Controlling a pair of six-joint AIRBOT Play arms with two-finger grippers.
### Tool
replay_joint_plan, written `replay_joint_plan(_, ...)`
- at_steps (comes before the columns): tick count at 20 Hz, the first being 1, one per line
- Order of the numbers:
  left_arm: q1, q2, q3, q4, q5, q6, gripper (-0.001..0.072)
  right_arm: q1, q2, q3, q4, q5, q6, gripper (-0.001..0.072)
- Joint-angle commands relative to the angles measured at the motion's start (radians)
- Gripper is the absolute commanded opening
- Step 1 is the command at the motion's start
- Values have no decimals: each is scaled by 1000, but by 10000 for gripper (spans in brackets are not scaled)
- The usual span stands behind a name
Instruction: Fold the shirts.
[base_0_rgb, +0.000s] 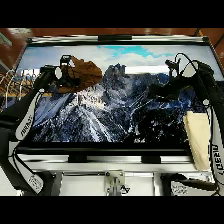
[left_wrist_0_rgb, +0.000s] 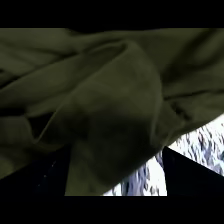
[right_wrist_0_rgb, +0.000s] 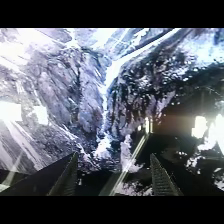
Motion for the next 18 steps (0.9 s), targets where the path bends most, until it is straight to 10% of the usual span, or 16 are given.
replay_joint_plan(1,2,-75,35,-8,77,24,719,0,0,1,31,-1,0,562)
replay_joint_plan(3,0,-85,35,-7,78,24,599,0,0,1,53,5,5,561)
replay_joint_plan(5,0,-71,37,-7,74,24,24,0,0,1,100,21,31,561)
replay_joint_plan(18,-322,620,156,-8,29,61,30,-162,303,272,80,-171,7,561)
